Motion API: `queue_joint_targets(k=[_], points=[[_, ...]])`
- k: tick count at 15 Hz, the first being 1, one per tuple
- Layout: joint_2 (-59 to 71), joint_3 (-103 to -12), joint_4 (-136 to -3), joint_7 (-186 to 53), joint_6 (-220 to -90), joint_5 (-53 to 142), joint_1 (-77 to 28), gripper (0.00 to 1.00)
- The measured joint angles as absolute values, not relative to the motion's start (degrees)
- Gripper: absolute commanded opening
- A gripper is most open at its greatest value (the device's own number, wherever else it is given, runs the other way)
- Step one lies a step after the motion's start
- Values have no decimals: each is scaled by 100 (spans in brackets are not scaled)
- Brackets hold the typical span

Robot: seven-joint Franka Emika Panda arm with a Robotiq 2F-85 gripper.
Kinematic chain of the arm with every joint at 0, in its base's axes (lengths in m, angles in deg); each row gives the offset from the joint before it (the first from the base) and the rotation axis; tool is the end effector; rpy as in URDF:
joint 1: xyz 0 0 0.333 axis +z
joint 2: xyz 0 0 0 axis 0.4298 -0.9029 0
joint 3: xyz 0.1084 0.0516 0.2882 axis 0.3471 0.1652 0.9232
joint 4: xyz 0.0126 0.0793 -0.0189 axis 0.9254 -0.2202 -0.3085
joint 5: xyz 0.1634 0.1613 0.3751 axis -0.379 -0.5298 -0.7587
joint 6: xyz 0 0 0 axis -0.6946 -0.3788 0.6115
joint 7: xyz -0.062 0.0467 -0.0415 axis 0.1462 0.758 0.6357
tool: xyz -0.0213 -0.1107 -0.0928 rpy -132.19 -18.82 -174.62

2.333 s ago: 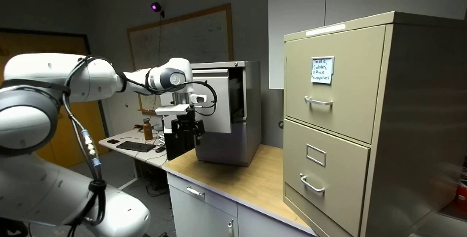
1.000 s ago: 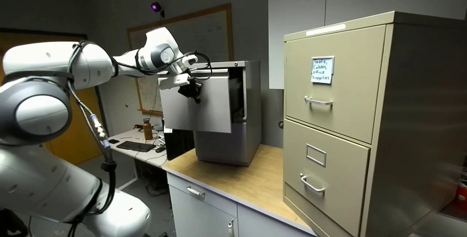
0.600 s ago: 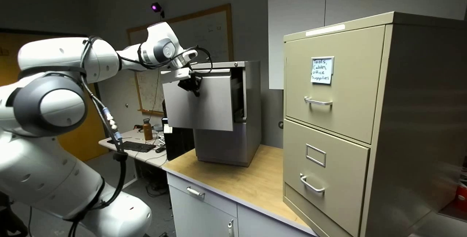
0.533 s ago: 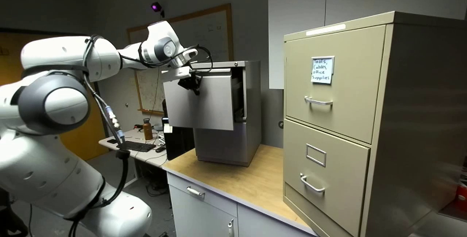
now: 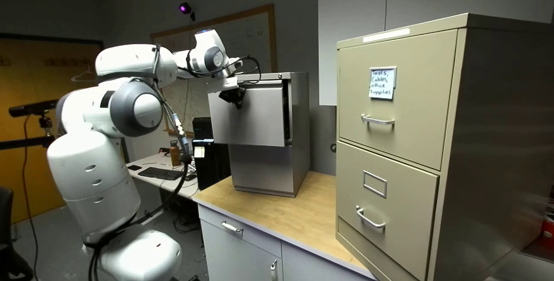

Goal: Close the upper drawer of the cabinet to the right

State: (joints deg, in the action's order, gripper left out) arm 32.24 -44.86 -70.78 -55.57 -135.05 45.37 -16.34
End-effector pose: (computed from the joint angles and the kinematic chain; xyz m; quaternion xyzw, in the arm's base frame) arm 0.5729 0.1837 0.6981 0.9402 0.2111 0.2666 0.0197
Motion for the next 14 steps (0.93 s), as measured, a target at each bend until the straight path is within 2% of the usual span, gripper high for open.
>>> queue_joint_targets(k=[7, 14], points=[[1399, -4318, -5287, -5545, -12967, 4594, -1419, 4], [284, -4349, -3875, -5545, -12204, 4811, -1229, 4]])
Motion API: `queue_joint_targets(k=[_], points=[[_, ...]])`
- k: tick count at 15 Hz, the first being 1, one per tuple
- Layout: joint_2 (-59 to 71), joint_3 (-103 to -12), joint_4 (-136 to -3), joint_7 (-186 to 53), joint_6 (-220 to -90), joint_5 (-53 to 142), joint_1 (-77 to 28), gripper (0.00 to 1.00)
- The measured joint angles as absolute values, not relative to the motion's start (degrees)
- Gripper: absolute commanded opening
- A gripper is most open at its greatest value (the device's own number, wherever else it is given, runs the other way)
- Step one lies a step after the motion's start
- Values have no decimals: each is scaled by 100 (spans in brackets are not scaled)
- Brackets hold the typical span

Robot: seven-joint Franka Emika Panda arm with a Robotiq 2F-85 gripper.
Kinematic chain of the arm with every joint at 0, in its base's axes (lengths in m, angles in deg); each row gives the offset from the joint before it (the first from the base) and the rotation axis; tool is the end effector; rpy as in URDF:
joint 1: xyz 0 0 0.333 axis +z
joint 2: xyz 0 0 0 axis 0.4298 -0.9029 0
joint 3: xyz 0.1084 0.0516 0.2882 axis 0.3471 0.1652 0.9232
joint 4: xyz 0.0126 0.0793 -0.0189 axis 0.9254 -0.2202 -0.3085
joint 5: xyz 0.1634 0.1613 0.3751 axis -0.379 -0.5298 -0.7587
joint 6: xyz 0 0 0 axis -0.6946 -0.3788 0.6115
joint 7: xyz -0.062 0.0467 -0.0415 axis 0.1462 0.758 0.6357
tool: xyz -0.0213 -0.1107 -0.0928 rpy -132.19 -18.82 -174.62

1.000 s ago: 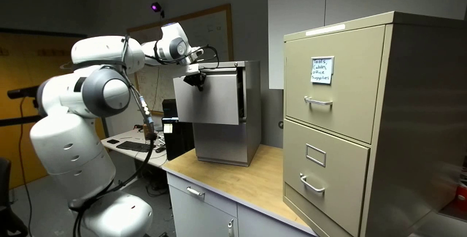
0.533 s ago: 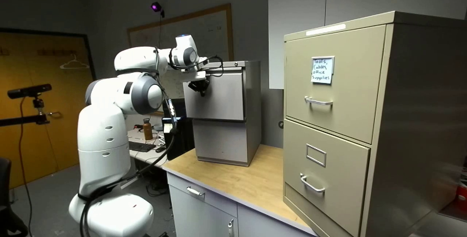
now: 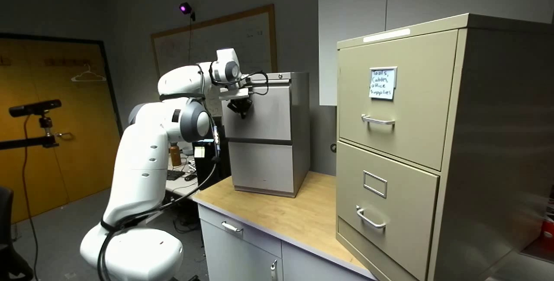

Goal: Close the upper drawer of the cabinet to the right

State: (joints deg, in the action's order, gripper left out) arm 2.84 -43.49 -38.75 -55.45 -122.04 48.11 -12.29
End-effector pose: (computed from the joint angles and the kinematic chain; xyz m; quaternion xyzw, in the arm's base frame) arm 0.6871 0.2497 0.6397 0.9524 0.2457 0.1806 0.0039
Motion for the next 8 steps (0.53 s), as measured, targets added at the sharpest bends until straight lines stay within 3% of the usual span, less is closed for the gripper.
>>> queue_joint_targets(k=[8], points=[[-377, -4532, -2804, -5555, -11725, 4773, -1266, 4]])
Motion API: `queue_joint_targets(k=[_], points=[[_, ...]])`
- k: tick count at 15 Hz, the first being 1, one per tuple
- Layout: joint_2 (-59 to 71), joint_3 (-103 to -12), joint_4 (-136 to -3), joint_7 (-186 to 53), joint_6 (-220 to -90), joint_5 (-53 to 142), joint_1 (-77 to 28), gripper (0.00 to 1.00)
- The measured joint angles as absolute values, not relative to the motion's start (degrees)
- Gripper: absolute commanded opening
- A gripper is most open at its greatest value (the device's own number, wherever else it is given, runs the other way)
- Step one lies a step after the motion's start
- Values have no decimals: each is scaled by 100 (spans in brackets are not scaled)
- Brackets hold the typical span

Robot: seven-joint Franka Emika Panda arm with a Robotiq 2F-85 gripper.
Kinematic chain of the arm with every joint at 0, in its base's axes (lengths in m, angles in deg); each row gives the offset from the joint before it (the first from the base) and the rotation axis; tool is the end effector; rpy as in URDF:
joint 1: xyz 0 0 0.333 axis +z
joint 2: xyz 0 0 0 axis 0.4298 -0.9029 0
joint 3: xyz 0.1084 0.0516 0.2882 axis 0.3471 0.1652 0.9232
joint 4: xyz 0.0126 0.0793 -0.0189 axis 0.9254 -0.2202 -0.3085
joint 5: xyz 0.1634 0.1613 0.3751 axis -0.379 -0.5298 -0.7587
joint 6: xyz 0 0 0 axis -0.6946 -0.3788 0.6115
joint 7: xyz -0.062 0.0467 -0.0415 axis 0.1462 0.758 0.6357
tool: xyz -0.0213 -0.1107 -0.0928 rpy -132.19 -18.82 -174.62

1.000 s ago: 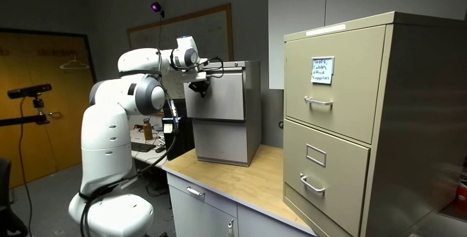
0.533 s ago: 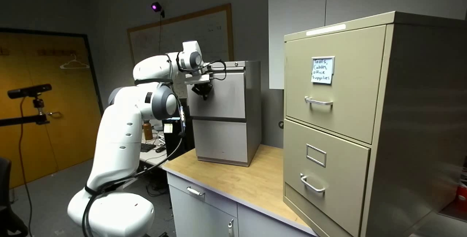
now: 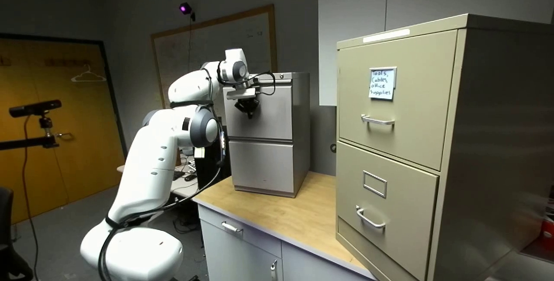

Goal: Close the upper drawer of the cabinet to the right

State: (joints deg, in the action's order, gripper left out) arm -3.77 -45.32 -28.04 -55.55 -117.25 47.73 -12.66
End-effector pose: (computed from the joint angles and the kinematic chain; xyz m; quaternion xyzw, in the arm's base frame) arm 0.7137 0.2241 0.6438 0.9599 0.2204 0.1734 0.0030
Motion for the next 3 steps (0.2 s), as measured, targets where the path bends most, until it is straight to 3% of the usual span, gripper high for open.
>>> queue_joint_targets(k=[3], points=[[-521, -4578, -2427, -5552, -11500, 4773, -1280, 2]])
